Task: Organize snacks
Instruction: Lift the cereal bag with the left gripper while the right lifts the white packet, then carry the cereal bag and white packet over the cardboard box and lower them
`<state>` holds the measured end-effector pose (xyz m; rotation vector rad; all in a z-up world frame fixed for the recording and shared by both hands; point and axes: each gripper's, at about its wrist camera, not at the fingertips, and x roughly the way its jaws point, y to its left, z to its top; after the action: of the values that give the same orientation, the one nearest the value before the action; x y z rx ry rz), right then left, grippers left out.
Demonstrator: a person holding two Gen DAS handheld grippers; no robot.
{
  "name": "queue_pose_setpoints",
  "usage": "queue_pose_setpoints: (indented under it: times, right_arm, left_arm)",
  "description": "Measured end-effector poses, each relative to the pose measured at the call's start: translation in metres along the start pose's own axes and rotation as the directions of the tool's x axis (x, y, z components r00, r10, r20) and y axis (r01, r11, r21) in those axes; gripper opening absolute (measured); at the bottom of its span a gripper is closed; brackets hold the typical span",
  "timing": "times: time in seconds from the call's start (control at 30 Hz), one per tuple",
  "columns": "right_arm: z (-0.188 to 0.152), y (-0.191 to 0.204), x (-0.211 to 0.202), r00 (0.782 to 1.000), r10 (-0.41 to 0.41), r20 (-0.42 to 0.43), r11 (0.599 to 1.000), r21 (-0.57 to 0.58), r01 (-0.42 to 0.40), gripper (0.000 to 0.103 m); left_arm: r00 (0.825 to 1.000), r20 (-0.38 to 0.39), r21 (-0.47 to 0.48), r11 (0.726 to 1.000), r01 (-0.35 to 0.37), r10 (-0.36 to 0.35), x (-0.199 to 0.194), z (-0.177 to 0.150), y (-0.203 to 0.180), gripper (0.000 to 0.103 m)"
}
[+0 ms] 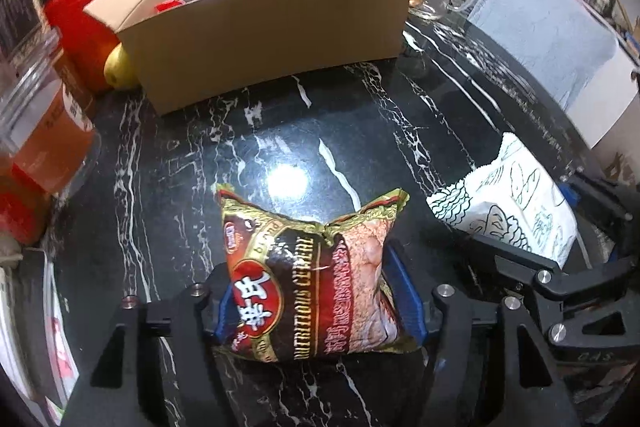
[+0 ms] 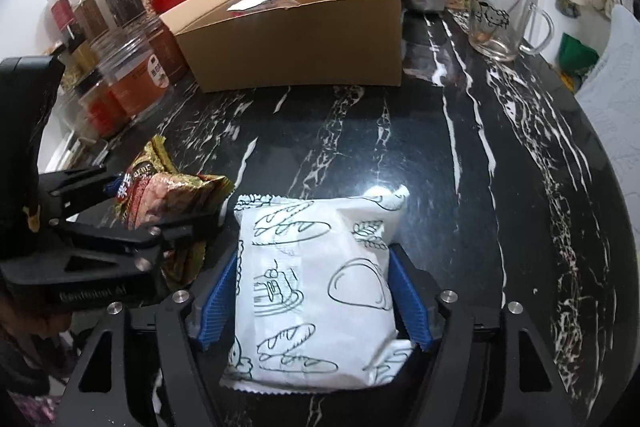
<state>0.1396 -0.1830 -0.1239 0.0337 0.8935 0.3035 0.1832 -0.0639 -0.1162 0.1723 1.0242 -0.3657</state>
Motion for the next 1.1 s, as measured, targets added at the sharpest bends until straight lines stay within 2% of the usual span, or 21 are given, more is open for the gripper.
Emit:
queue_pose_setpoints:
  times: [0.1,0.13,0.23,0.33,0.5,0.77,1.1]
  right_arm:
    - [-0.001,0.003,0.001,1.000,-0.021,0.009,1.000,-0.015,0.021,0.071]
    - [-0.001,0.002,0.000,0.999,-0.030,0.016,0.999,-0.012,0.030,0.065]
    - [-0.002,-0.002,0.000,0.999,-0.017,0.033,1.000,0.007,0.017,0.059]
    - [-0.002,-0.004,-0.002,0.999,0.003,0.042,1.000,0.030,-0.005,0.056]
    - [-0.002,0.003,-0.010,0.996,0.062,0.069,0.998,0.026,-0.064,0.056]
    - [0.007,0.012,-0.024,0.991,0.074,0.111,0.997,-0.003,-0.074,0.056]
    - [0.045,0.026,-0.057,0.972,0.094,0.216,0.995,-0.060,-0.083,0.056]
  left_arm:
    - [1.000,0.024,-0.005,1.000,0.003,-0.003,0.003,0.000,-0.003,0.065]
    - [1.000,0.030,-0.008,1.000,0.003,-0.003,0.003,0.000,-0.003,0.064]
    - [0.999,0.044,-0.021,1.000,0.007,-0.006,-0.002,-0.004,0.001,0.053]
    - [0.999,0.045,-0.031,0.999,0.030,-0.028,-0.006,-0.006,0.004,0.051]
    - [0.996,0.048,-0.028,0.997,0.075,-0.074,-0.012,-0.009,0.000,0.050]
    - [0.994,0.092,-0.029,0.997,0.067,-0.064,-0.036,-0.005,0.000,0.050]
    - [0.976,0.213,-0.042,0.998,0.050,-0.040,-0.079,0.022,0.014,0.050]
